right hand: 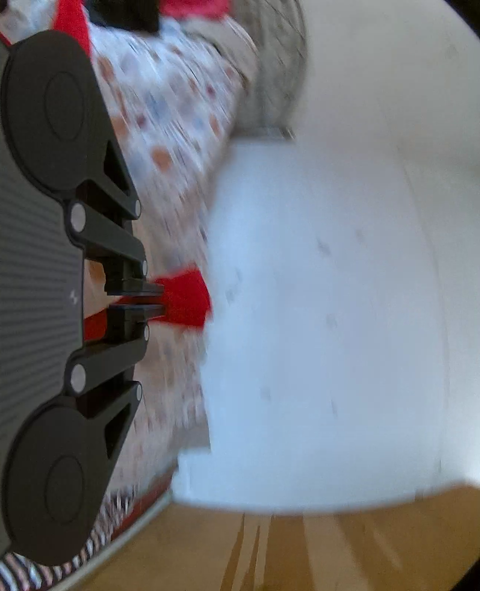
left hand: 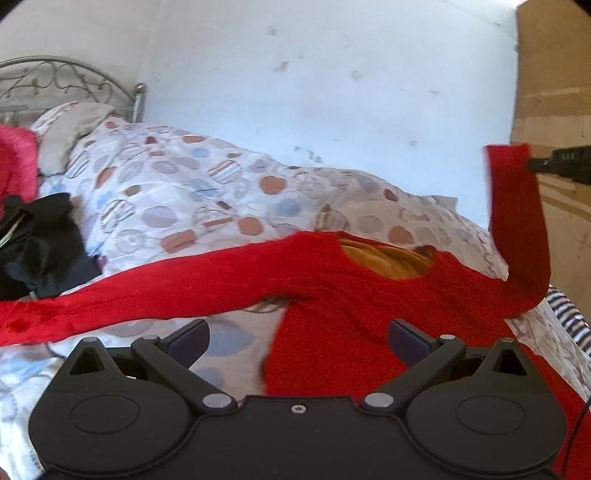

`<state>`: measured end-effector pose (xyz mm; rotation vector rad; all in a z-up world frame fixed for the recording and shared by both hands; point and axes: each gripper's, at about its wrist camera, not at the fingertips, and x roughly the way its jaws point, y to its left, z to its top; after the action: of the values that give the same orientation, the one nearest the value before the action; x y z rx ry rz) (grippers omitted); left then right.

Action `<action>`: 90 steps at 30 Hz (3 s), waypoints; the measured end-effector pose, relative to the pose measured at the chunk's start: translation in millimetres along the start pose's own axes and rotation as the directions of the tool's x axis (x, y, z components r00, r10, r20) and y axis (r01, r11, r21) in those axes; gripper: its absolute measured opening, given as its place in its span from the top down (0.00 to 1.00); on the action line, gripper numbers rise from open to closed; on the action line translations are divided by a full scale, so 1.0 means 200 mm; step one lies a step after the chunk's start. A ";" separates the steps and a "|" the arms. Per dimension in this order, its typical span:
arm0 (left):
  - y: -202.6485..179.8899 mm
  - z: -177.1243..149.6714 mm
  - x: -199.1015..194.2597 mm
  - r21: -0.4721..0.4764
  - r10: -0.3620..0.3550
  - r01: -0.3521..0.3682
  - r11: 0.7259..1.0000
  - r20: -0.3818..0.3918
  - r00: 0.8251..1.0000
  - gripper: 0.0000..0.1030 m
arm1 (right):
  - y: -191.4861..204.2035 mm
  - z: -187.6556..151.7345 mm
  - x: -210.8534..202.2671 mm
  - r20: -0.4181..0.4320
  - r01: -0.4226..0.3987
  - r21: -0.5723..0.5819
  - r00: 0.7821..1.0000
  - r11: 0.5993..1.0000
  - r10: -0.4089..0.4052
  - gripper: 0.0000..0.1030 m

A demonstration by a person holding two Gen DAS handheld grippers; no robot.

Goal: Fold small clothes
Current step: 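Grasp the sweater sleeve cuff with the right tool and lift it, then fold the held sleeve across the sweater body and open the right tool, then grasp the other sleeve cuff with the left tool and lift it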

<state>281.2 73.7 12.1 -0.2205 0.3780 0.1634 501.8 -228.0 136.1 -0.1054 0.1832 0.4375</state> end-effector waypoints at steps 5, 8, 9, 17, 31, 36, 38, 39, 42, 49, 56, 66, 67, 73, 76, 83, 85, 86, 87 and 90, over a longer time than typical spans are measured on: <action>0.10 -0.01 -0.02 -0.021 0.035 -0.035 0.999 -0.008 0.999 0.01 | 0.40 -0.20 0.09 -0.131 -0.158 -0.141 0.981 0.977 0.139 0.95; 0.13 -0.02 -0.01 -0.027 0.055 -0.055 0.998 -0.018 0.998 0.01 | 0.62 -0.37 0.06 -0.216 -0.237 -0.222 0.958 0.946 0.189 0.95; 0.14 -0.02 -0.01 -0.032 0.061 -0.061 0.998 -0.021 0.998 0.01 | 0.68 -0.44 0.05 -0.241 -0.259 -0.264 0.950 0.929 0.196 0.95; 0.14 -0.04 0.03 -0.024 0.073 -0.074 0.997 -0.038 0.997 0.01 | 0.78 -0.72 -0.17 -0.326 -0.324 -0.345 0.922 0.881 0.211 0.71; -0.24 -0.02 0.43 0.064 -0.002 0.006 0.998 -0.065 0.998 0.00 | -0.02 -0.78 -0.21 -0.272 0.174 -0.173 0.938 0.969 -0.217 0.22; -0.28 -0.06 0.60 0.093 0.040 -0.028 0.995 -0.123 0.992 0.01 | -0.26 -0.86 -0.07 -0.319 0.239 -0.033 0.917 0.970 -0.237 0.37; -0.27 -0.07 0.64 0.072 0.071 -0.060 0.996 -0.159 0.985 0.01 | -0.30 -0.88 0.00 -0.322 0.250 -0.032 0.914 0.968 -0.246 0.46; -0.25 -0.09 0.66 0.060 0.080 -0.070 0.996 -0.173 0.982 0.01 | -0.32 -0.88 0.03 -0.322 0.250 -0.024 0.915 0.968 -0.244 0.47; -0.23 -0.13 0.68 0.048 0.087 -0.080 0.996 -0.175 0.981 0.00 | -0.35 -0.88 0.13 -0.319 0.230 0.004 0.923 0.973 -0.217 0.52; -0.21 -0.15 0.68 0.027 0.072 -0.069 0.997 -0.169 0.983 0.00 | -0.43 -0.87 0.14 -0.275 0.215 0.097 0.944 0.972 -0.182 0.94; -0.19 -0.15 0.68 0.015 0.058 -0.056 0.998 -0.168 0.984 0.00 | -0.48 -0.93 0.13 -0.332 0.244 0.159 0.926 0.957 -0.181 0.96; -0.18 -0.18 0.67 0.007 0.046 -0.045 0.999 -0.153 0.987 0.00 | -0.41 -0.89 0.01 -0.349 0.255 0.090 0.914 0.963 -0.210 0.76; -0.17 -0.18 0.67 0.004 0.044 -0.044 0.999 -0.150 0.988 0.00 | -0.40 -0.87 -0.02 -0.331 0.274 0.086 0.915 0.958 -0.231 0.64; -0.16 -0.18 0.67 -0.006 0.034 -0.035 0.999 -0.142 0.989 0.00 | -0.40 -0.78 0.01 -0.230 0.303 0.136 0.936 0.943 -0.267 0.18; -0.15 -0.18 0.66 -0.025 0.011 -0.015 1.000 -0.133 0.991 0.00 | -0.41 -0.77 0.15 -0.223 0.272 0.146 0.946 0.951 -0.236 0.15; -0.13 -0.19 0.65 -0.040 -0.005 0.000 0.999 -0.125 0.992 0.00 | -0.50 -0.90 0.33 -0.313 0.391 0.139 0.889 0.910 -0.334 0.12; -0.13 -0.19 0.65 -0.039 -0.004 -0.001 0.999 -0.123 0.992 0.00 | -0.52 -0.93 0.33 -0.311 0.383 0.170 0.895 0.908 -0.320 0.11; -0.13 -0.19 0.65 -0.040 -0.005 0.000 0.999 -0.123 0.992 0.00 | -0.52 -0.93 0.33 -0.311 0.386 0.165 0.894 0.908 -0.323 0.10; -0.13 -0.19 0.65 -0.041 -0.006 0.001 0.999 -0.123 0.992 0.00 | -0.52 -0.93 0.34 -0.316 0.388 0.160 0.891 0.908 -0.325 0.10; -0.13 -0.19 0.65 -0.041 -0.006 0.001 0.999 -0.123 0.992 0.00 | -0.52 -0.92 0.33 -0.312 0.366 0.173 0.901 0.914 -0.301 0.08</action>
<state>392.3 54.5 -67.1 -0.2724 0.4976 0.1549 576.5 -320.4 -50.0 0.0295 0.4857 0.0499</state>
